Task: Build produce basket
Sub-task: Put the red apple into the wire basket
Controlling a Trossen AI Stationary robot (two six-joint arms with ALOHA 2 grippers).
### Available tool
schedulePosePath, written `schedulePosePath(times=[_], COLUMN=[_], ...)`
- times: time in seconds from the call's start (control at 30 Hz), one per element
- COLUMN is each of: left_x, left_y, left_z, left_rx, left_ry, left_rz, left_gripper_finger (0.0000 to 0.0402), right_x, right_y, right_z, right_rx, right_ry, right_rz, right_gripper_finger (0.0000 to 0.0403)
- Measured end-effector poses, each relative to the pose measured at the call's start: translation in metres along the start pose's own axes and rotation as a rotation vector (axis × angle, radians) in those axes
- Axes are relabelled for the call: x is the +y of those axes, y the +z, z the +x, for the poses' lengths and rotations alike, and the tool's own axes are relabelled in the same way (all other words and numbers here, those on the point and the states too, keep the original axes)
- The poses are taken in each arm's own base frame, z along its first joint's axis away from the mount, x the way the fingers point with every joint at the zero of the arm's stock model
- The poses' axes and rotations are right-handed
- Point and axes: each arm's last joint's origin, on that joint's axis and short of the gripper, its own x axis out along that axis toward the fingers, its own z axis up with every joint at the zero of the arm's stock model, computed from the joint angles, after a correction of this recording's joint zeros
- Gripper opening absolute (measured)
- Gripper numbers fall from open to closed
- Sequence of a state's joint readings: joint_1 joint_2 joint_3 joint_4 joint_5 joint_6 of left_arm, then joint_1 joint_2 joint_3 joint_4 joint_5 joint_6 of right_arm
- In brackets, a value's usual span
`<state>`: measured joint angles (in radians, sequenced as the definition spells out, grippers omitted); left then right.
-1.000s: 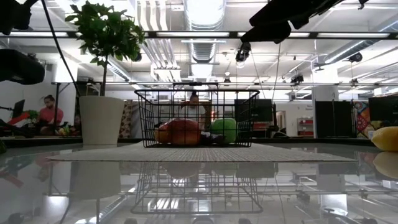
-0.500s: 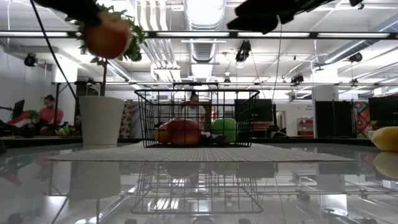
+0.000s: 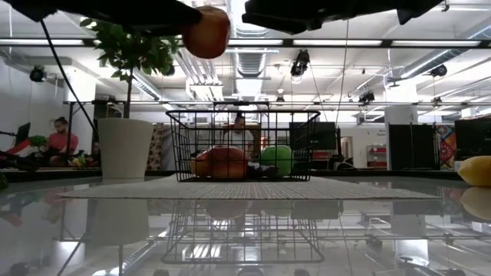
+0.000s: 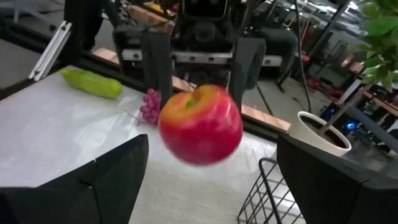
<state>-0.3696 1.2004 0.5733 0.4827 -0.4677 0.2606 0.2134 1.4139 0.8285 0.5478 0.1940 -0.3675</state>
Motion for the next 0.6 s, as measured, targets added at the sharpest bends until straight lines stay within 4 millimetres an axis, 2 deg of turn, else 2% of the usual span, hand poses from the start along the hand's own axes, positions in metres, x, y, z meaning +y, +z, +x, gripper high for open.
schedulePosePath(times=[0.4, 0.6], left_x=[0.0001, 0.0002], left_y=[-0.0058, -0.0055], left_z=[0.0070, 0.0070], left_rx=[-0.023, -0.025], left_ry=[0.018, 0.018], left_rz=[-0.001, -0.001], left_gripper_finger=[0.0229, 0.0229], right_x=[-0.0081, -0.0042], right_y=[0.0086, 0.0004], right_z=[-0.0028, 0.0012], right_rx=[0.091, 0.129], right_ry=[-0.003, 0.009], right_rz=[-0.010, 0.007], right_gripper_finger=[0.0336, 0.0336])
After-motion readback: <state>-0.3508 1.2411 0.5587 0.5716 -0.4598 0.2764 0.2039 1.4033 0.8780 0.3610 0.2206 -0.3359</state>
